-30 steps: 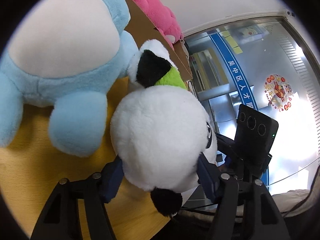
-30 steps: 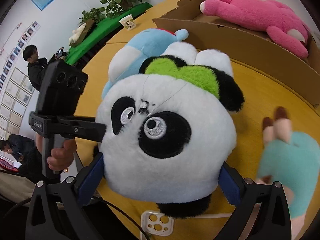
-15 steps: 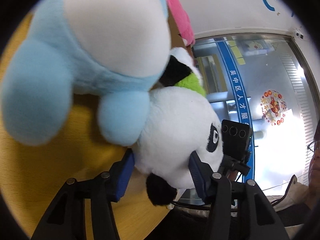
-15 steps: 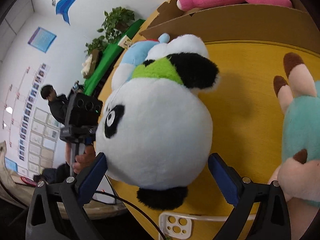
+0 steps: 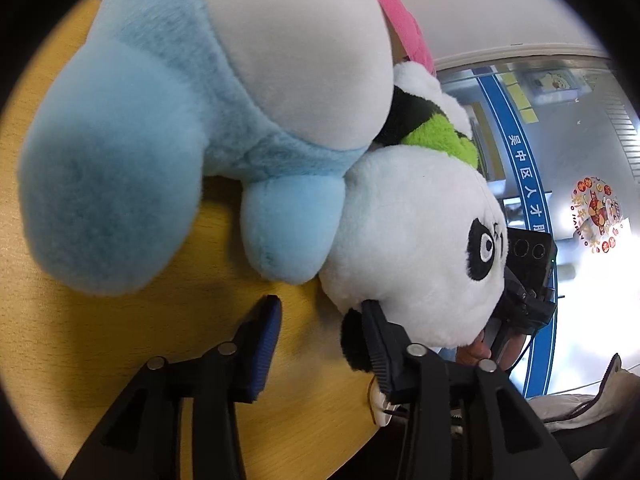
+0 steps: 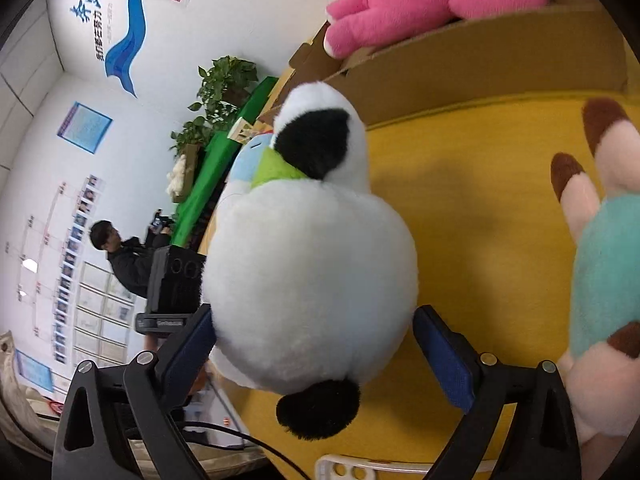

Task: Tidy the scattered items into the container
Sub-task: 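Lift the panda with both grippers and carry it over the box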

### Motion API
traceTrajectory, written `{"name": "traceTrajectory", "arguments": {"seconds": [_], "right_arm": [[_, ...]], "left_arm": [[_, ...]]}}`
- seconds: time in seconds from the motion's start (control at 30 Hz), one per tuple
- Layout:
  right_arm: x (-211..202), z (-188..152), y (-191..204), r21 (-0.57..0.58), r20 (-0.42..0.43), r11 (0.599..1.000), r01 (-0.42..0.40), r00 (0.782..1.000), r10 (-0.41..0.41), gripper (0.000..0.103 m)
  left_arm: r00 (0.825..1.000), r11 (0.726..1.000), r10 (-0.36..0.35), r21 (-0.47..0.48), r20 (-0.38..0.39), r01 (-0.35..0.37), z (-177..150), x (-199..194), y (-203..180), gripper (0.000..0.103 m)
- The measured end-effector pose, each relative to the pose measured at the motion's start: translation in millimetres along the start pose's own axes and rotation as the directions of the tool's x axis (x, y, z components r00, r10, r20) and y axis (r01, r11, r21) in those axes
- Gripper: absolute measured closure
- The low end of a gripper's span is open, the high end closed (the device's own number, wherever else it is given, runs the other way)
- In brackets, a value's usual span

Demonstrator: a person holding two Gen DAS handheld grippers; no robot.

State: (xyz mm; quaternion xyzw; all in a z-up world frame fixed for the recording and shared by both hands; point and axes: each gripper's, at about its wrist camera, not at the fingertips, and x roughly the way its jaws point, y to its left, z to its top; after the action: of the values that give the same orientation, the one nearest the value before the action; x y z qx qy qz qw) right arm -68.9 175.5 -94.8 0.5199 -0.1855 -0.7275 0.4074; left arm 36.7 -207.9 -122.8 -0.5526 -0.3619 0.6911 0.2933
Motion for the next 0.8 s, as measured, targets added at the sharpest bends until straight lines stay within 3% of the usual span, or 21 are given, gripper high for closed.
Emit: {"name": "traceTrajectory", "arguments": {"seconds": [0.1,0.23,0.33,0.43,0.6,0.8], "right_arm": [[-9.0,8.0,4.6,-0.041,0.012,0.998,0.043,0.999,-0.042,0.002],[1.3,25.3,-4.8,-0.030,-0.021,0.999,0.016,1.000,-0.016,0.001],[17.2,40.8,-12.3,0.012,-0.016,0.999,-0.044,0.999,0.044,0.001],[28.7,46.8,-18.6,0.057,-0.030,0.995,-0.084,0.996,0.086,0.012],[30.8,42.5,-5.9,0.019,-0.048,0.998,-0.063,0.997,0.063,0.029],[18.8,31.3,-3.4,0.007,-0.029,0.998,-0.061,0.998,0.061,0.037]], "left_arm": [[0.999,0.999,-0.038,0.001,0.031,0.038,-2.1,0.7,-1.4,0.038],[0.994,0.996,-0.093,0.002,0.059,0.093,-3.9,1.8,-2.6,0.030],[0.987,0.991,-0.137,0.006,0.086,0.137,-5.2,-1.0,-1.5,0.030],[0.982,0.987,-0.163,0.019,0.100,0.161,-5.9,-2.3,-4.0,0.030],[0.982,0.984,-0.169,0.065,0.079,0.164,-5.8,-1.7,-15.0,0.030],[0.975,0.973,-0.208,0.117,0.084,0.197,-2.9,-5.8,-28.9,0.030]]}}
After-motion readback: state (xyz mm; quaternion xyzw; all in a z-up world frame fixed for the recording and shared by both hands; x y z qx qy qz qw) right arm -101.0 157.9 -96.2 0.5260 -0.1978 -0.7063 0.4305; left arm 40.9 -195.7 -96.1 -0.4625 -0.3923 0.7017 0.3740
